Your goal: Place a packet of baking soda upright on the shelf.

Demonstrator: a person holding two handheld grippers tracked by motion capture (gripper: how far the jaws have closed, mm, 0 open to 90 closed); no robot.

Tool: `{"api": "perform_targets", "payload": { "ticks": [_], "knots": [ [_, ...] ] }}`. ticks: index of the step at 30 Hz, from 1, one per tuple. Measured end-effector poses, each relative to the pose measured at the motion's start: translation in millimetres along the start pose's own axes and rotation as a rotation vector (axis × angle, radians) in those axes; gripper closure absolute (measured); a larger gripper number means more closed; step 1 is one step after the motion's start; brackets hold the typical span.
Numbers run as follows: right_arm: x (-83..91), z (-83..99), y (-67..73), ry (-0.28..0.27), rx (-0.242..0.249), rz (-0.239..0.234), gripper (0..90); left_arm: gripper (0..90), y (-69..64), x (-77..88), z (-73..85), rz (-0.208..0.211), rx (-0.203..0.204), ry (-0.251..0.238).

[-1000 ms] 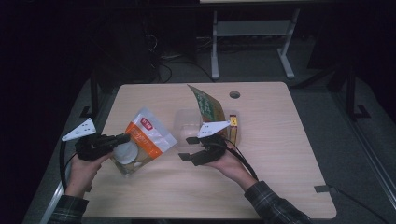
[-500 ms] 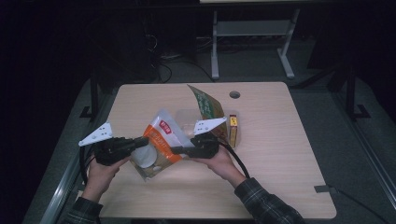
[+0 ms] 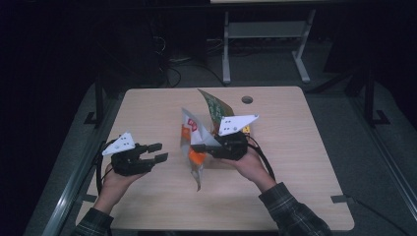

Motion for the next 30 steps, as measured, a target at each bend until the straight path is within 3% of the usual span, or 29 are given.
{"api": "perform_targets", "payload": {
  "ticks": [5, 11, 16, 25, 27, 30],
  "knots": [
    [17.9, -20.3, -8.8, -0.019, 0.016, 0.043, 90.0, 46.7, -1.4, -4.3, 9.1, 0.008, 0.002, 0.043],
    [8.2, -33.4, -29.3, 0.081, 0.086, 0.164, 90.0, 43.5, -1.1, -10.8, 17.1, 0.012, 0.012, 0.074],
    [-9.3, -29.3, -43.2, 0.149, 0.126, 0.266, 90.0, 42.9, -0.8, -12.8, 21.6, 0.021, -0.005, 0.094],
    [-21.5, -8.5, -52.1, 0.267, 0.141, 0.361, 87.0, 42.4, -3.9, -15.9, 24.0, 0.03, 0.004, 0.103],
    [-19.4, -6.5, -52.3, 0.241, 0.121, 0.379, 76.6, 42.2, -4.4, -16.5, 24.1, 0.035, 0.0, 0.108],
    [-12.7, -9.3, -50.7, 0.207, 0.098, 0.379, 71.2, 41.4, -5.7, -18.1, 25.1, 0.041, 0.005, 0.109]
  ]
}}
Point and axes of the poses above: each handheld gripper's, and its own axes: x roughly backward along the jaws, z roughly out of its underside, y roughly to its left, the point moved 2 cm from there along -x, roughly forward along the jaws, and after that the axes turned 11 degrees about -y, right-handed, at the moved point
